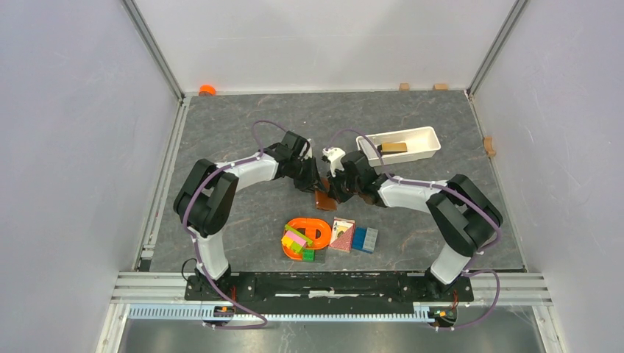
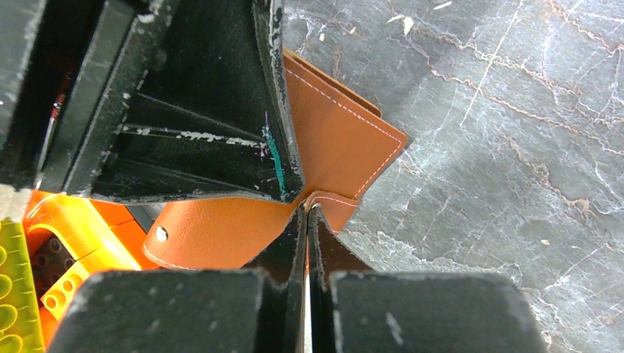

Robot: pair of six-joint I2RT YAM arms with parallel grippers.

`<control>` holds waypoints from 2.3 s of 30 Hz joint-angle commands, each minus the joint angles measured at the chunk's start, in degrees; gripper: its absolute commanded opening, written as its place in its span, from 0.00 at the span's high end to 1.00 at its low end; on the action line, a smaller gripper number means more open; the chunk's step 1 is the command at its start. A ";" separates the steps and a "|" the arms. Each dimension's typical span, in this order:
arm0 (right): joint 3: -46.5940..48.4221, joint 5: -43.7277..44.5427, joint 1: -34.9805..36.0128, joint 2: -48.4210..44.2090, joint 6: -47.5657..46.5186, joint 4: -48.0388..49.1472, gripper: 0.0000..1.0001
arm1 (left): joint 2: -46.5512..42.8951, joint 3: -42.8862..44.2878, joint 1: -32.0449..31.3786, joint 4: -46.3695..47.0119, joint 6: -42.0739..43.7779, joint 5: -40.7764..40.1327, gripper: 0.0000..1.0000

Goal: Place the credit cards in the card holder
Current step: Close the card holder at the center of the board.

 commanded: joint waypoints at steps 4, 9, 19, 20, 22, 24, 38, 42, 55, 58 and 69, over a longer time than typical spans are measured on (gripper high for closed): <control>3.53 -11.65 6.29 3.38 3.21 4.63 1.00 | 2.30 -2.46 -1.95 7.47 -1.50 -2.17 0.98; 5.39 -13.27 7.43 3.68 3.19 4.83 1.00 | 1.99 -3.62 -2.39 8.64 -2.27 -3.15 0.98; 8.63 -14.62 10.26 7.39 2.44 2.23 1.00 | 0.62 -5.87 -2.65 11.28 -4.50 -4.62 0.98; 8.78 -14.48 10.56 7.73 2.61 1.94 1.00 | 0.55 -6.16 -2.64 11.54 -4.78 -4.68 0.98; 9.03 -14.04 11.24 8.04 3.04 1.64 1.00 | 0.41 -6.70 -2.65 12.09 -5.32 -4.89 0.98; 8.84 -13.38 11.67 7.86 3.34 1.60 1.00 | 0.23 -7.37 -2.69 12.69 -5.89 -5.17 0.98; 12.33 -18.49 12.69 8.28 8.84 1.70 1.00 | -0.39 -12.12 -3.34 19.96 -9.15 -7.52 0.98; 14.23 -19.15 12.73 10.02 11.45 0.84 1.00 | -0.40 -13.15 -3.71 21.82 -10.00 -7.66 0.98; 15.90 -16.62 14.72 10.63 22.87 3.22 1.00 | -1.39 -14.16 -5.18 22.81 -9.85 -9.56 0.98; 16.39 -14.23 15.62 11.11 24.90 2.86 1.00 | -1.62 -14.78 -5.43 23.61 -9.92 -10.24 0.98; 18.33 -9.06 19.13 12.19 33.07 4.21 1.00 | -1.99 -16.00 -7.02 25.78 -9.96 -13.53 0.98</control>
